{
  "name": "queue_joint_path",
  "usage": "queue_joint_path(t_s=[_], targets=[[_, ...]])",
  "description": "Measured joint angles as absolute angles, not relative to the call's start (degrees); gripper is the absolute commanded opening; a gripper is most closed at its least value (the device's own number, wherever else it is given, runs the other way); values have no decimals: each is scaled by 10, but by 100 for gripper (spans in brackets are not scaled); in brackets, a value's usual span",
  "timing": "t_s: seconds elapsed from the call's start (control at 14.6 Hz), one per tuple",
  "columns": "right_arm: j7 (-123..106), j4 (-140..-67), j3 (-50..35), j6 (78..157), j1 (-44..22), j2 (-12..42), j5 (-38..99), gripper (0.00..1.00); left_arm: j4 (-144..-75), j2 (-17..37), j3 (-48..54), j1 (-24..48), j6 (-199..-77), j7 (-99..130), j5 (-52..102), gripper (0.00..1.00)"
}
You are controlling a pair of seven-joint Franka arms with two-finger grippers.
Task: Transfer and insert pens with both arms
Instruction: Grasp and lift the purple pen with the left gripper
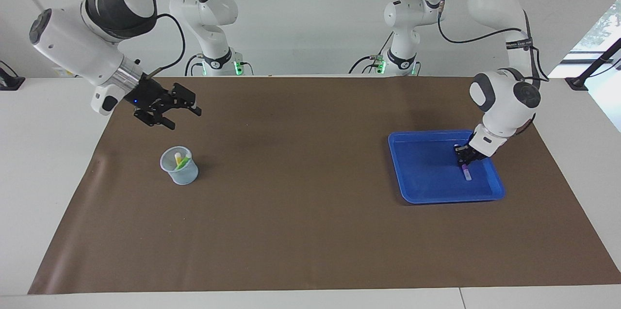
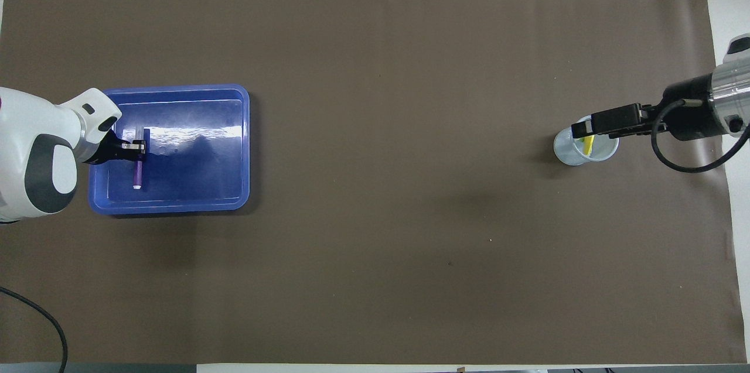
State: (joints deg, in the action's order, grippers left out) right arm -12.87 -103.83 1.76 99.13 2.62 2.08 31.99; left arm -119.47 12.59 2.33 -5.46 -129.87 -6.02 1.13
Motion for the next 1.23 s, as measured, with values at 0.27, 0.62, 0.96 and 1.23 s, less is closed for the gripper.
queue_joint_path(t_s=[0.27, 0.62, 0.96, 1.23], targets=[[16, -1037, 11, 1010, -27, 20, 387, 100, -1108, 99, 27, 5, -1146, 52, 16, 0], [106, -1038, 11, 1046, -61, 20, 424, 100, -1027, 94, 28, 72, -1073, 246, 95, 0], [130, -1064, 10, 1109, -90, 18, 488, 100, -993, 99, 30, 167, -1128, 565, 199, 0], [130, -1102, 10, 1183, -109, 6, 559, 100, -993, 117, 31, 260, -1258, 812, 233, 0]])
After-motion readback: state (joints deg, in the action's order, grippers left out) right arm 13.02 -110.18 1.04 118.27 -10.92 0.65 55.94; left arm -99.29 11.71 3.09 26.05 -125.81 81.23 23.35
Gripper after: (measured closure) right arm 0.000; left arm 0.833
